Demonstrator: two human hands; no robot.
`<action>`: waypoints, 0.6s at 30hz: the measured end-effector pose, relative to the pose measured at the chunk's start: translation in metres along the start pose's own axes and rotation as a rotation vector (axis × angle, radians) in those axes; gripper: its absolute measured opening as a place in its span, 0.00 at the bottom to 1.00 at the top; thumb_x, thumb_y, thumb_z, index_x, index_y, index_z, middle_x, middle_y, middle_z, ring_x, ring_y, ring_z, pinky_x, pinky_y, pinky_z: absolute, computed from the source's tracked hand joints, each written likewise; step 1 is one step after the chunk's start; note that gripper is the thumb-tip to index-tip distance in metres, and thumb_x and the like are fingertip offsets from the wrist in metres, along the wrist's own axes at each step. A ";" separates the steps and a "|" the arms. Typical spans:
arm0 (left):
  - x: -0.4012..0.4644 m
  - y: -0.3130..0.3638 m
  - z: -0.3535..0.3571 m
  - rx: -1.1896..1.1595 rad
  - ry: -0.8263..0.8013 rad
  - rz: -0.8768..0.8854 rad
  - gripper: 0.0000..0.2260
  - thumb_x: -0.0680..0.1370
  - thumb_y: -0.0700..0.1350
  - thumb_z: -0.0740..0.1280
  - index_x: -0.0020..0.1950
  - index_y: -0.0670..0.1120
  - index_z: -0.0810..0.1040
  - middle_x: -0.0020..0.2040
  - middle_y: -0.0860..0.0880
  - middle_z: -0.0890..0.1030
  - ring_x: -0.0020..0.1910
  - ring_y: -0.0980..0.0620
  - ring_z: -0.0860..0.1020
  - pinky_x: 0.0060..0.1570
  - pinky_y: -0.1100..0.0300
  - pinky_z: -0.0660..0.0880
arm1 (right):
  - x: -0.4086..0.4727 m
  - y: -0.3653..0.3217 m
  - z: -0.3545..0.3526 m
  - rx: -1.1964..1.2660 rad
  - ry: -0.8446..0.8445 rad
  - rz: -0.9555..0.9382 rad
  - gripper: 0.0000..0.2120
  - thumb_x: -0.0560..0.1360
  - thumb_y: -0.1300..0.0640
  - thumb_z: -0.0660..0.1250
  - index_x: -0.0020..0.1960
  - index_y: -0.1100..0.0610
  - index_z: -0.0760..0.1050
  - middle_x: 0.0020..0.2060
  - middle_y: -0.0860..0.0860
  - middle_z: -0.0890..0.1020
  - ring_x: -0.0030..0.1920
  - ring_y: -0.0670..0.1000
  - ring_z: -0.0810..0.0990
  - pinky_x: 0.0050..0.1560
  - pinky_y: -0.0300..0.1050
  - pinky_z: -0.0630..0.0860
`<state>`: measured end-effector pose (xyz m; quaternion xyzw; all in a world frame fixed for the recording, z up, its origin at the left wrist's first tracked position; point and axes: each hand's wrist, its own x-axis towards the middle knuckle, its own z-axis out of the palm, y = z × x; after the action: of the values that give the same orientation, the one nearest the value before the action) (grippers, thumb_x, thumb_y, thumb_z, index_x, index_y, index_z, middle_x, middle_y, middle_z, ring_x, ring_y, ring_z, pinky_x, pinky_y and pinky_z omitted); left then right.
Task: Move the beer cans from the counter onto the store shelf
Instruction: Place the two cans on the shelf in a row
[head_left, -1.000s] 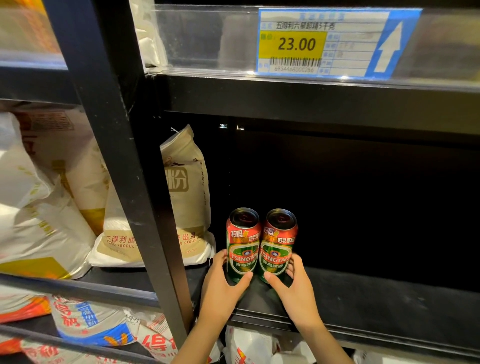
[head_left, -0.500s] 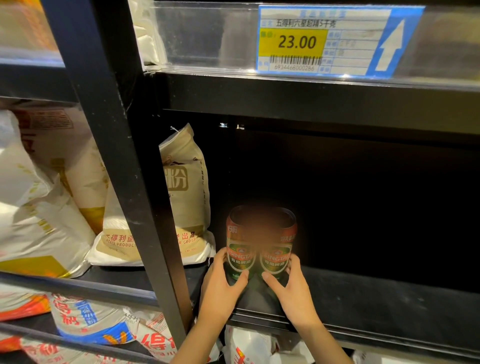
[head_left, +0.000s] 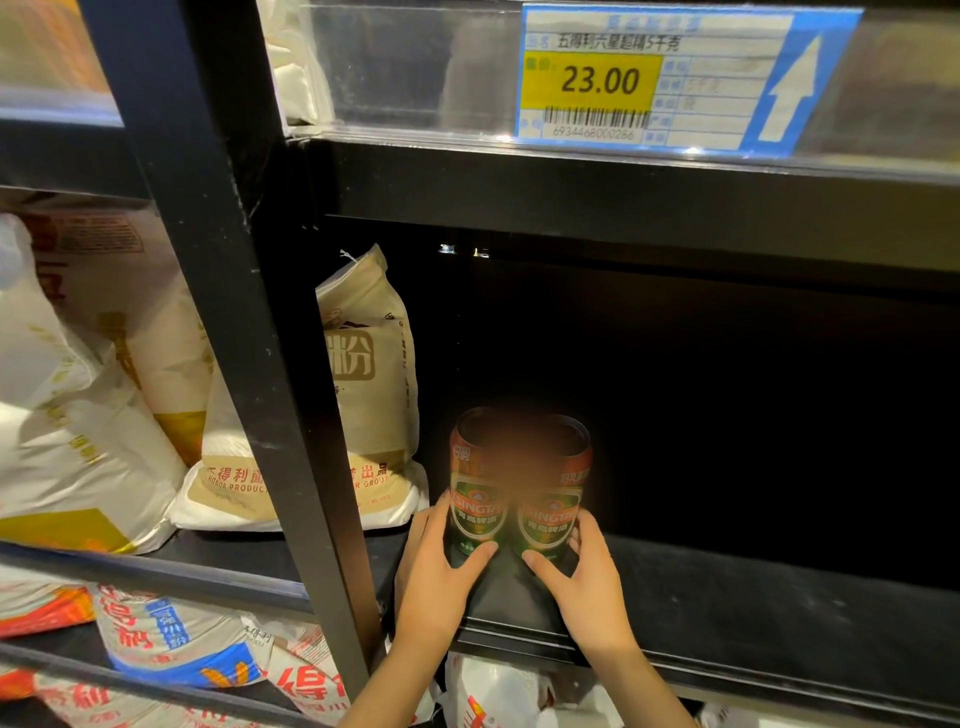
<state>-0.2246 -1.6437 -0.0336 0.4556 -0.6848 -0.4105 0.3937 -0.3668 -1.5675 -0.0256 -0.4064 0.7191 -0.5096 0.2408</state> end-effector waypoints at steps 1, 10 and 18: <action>0.000 0.001 0.000 -0.003 0.003 -0.008 0.32 0.72 0.47 0.73 0.72 0.54 0.63 0.62 0.59 0.70 0.61 0.63 0.68 0.57 0.68 0.65 | 0.000 0.000 0.000 -0.001 0.011 0.001 0.28 0.70 0.58 0.74 0.66 0.49 0.66 0.57 0.41 0.74 0.57 0.36 0.70 0.54 0.28 0.66; 0.002 -0.002 0.003 -0.014 0.054 -0.046 0.29 0.71 0.48 0.73 0.70 0.52 0.67 0.59 0.60 0.72 0.60 0.61 0.70 0.57 0.65 0.66 | 0.003 -0.006 0.005 -0.023 0.054 -0.015 0.23 0.69 0.59 0.75 0.57 0.47 0.67 0.50 0.39 0.76 0.48 0.30 0.73 0.45 0.22 0.68; 0.007 -0.004 0.006 0.062 0.068 -0.037 0.28 0.72 0.51 0.72 0.70 0.53 0.68 0.64 0.58 0.75 0.63 0.59 0.72 0.63 0.57 0.71 | 0.010 -0.005 0.009 -0.060 0.067 -0.010 0.19 0.70 0.57 0.74 0.54 0.48 0.69 0.49 0.42 0.77 0.49 0.38 0.75 0.50 0.32 0.70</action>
<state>-0.2306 -1.6498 -0.0381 0.4936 -0.6749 -0.3807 0.3949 -0.3637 -1.5812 -0.0236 -0.3996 0.7396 -0.5026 0.2017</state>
